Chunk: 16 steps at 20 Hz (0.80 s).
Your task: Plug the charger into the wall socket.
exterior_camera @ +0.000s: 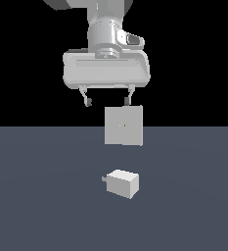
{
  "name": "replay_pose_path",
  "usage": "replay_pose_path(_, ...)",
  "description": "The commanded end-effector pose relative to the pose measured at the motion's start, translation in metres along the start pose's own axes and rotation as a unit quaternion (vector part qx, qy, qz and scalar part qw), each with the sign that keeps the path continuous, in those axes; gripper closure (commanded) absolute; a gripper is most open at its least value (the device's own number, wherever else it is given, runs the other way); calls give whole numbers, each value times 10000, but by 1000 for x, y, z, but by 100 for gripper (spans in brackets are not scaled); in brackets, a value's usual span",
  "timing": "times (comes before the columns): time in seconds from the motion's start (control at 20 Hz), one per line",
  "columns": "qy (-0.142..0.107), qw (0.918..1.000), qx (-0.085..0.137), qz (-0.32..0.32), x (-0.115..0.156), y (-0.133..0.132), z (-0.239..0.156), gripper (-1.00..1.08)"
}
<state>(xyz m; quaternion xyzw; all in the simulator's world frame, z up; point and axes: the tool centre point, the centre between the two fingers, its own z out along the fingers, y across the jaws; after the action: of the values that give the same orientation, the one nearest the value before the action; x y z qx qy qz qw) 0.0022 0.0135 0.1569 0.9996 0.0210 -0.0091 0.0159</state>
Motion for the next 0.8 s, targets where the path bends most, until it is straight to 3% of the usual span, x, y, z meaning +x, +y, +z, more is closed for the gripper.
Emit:
replay_pose_path(0.0,0,10000,0,0,0,0,0,-92)
replay_pose_path(0.35,13,9998,6,-177,-4,-1,3,-92)
replay_pose_path(0.75,57,9968,29,-799,-19,-5,16,-92)
